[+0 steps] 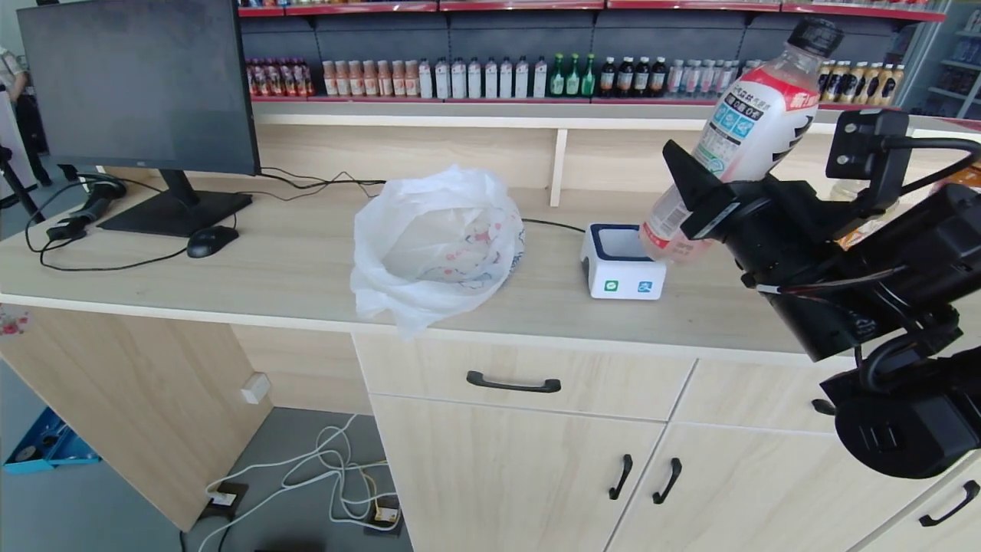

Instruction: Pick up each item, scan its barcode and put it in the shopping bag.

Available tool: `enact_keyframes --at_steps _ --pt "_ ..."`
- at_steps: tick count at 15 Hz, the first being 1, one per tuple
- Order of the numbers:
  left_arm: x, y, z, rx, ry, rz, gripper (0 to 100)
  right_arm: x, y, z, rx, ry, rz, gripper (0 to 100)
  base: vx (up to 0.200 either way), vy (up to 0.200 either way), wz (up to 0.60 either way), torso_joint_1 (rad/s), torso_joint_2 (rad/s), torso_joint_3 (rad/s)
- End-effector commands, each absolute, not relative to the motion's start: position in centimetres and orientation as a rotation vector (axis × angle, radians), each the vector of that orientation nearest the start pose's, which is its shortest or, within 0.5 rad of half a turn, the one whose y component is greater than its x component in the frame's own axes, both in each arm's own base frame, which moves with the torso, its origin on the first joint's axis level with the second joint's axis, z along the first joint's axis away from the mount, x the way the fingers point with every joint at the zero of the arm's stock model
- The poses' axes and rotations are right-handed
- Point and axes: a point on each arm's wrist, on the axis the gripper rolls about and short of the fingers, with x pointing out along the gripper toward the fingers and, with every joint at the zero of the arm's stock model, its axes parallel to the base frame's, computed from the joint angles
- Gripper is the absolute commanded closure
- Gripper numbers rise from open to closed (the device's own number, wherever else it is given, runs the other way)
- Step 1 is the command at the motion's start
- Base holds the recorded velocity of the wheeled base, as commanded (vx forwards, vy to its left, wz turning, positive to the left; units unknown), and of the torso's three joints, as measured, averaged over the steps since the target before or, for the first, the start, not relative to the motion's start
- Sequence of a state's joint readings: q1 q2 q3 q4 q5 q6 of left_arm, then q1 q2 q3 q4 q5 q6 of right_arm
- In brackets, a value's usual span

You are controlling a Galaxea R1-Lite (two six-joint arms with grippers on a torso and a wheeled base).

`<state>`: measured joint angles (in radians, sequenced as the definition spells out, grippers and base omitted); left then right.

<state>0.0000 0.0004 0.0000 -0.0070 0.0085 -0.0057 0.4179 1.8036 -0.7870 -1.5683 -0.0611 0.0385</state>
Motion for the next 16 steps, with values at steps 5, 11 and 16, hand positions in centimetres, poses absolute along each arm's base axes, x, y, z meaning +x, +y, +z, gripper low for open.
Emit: enact_keyframes --at_steps 5,11,16 --pt "-2.3 0.0 7.6 -0.006 -0.008 0.009 0 28.9 12.5 23.4 0.167 -0.525 0.353 100 0.000 0.120 0.00 0.003 0.00 0.002" --pt "-2.3 0.0 7.6 0.012 -0.008 0.005 0 28.9 12.5 23.3 0.168 -0.520 0.355 100 0.000 0.000 -0.60 0.002 0.00 0.001" --pt "-2.3 0.0 7.6 0.012 -0.006 0.006 0 28.6 14.0 22.9 0.175 -0.506 0.398 100 0.000 0.000 -0.24 0.002 0.00 0.001"
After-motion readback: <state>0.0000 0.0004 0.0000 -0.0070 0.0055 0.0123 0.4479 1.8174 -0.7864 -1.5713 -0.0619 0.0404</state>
